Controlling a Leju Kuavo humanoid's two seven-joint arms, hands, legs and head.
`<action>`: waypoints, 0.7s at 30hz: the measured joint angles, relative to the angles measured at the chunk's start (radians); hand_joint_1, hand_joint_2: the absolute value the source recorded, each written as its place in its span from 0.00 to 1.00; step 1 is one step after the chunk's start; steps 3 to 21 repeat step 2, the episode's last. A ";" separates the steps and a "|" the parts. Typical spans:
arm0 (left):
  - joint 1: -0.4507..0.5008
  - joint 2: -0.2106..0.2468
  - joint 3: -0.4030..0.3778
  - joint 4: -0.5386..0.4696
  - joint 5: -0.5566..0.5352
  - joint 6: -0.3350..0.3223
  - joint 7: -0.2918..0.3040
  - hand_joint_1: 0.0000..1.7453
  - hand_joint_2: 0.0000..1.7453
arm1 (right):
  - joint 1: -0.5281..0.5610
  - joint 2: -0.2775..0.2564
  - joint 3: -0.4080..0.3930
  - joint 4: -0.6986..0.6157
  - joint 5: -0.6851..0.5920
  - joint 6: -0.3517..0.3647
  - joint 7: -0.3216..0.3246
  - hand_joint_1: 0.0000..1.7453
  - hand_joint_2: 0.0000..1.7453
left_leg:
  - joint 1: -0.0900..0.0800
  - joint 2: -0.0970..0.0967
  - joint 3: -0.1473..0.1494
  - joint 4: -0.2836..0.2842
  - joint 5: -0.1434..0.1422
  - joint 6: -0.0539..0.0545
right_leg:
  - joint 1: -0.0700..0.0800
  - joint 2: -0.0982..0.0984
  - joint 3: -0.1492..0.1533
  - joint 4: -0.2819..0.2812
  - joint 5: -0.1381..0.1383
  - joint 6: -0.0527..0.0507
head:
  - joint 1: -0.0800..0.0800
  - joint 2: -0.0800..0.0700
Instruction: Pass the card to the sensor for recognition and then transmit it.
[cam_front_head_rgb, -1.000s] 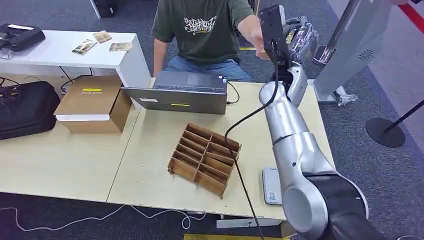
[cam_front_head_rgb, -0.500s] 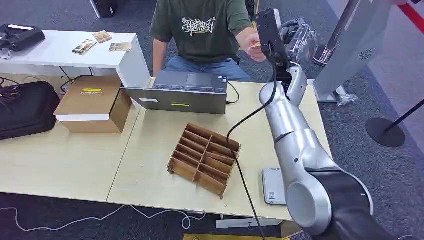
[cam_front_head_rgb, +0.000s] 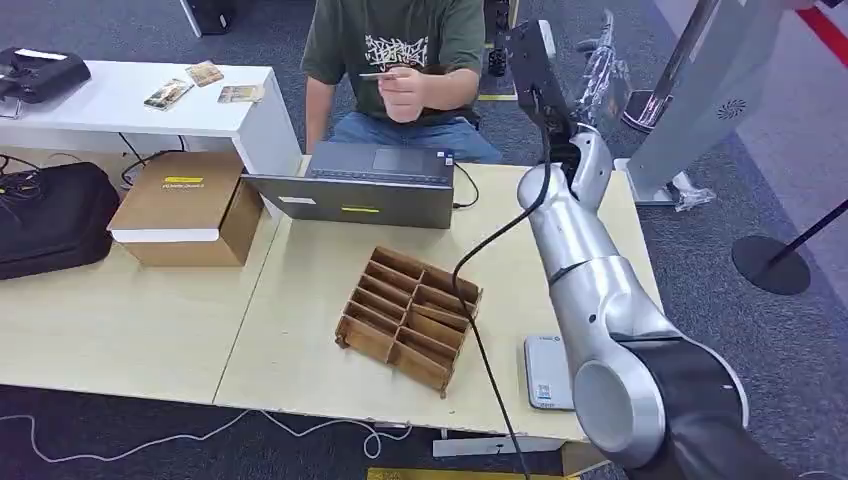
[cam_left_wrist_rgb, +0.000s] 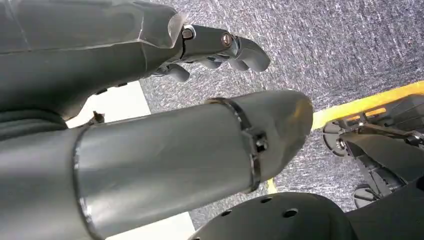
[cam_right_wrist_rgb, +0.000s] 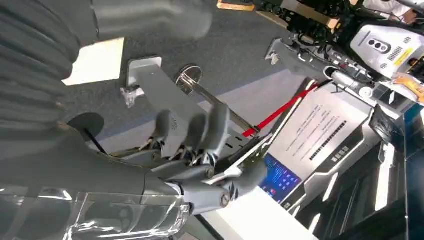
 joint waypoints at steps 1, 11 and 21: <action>0.000 0.001 0.000 0.000 0.001 0.000 0.000 0.00 0.00 | 0.000 0.000 0.000 0.000 0.000 0.000 -0.003 0.00 1.00 | 0.000 0.000 0.000 0.000 0.000 0.000 | 0.000 0.000 0.000 0.000 0.000 0.000 | 0.000 0.000; 0.000 0.001 0.000 0.000 0.002 0.000 0.000 0.00 0.00 | 0.000 0.000 0.000 0.000 0.001 -0.001 -0.008 0.00 1.00 | 0.000 0.000 0.000 0.000 0.000 0.000 | 0.000 0.000 0.000 0.000 0.000 0.000 | 0.000 0.000; 0.000 0.001 0.000 0.000 0.002 0.000 0.000 0.00 0.00 | 0.000 0.000 0.000 0.000 0.001 -0.001 -0.008 0.00 1.00 | 0.000 0.000 0.000 0.000 0.000 0.000 | 0.000 0.000 0.000 0.000 0.000 0.000 | 0.000 0.000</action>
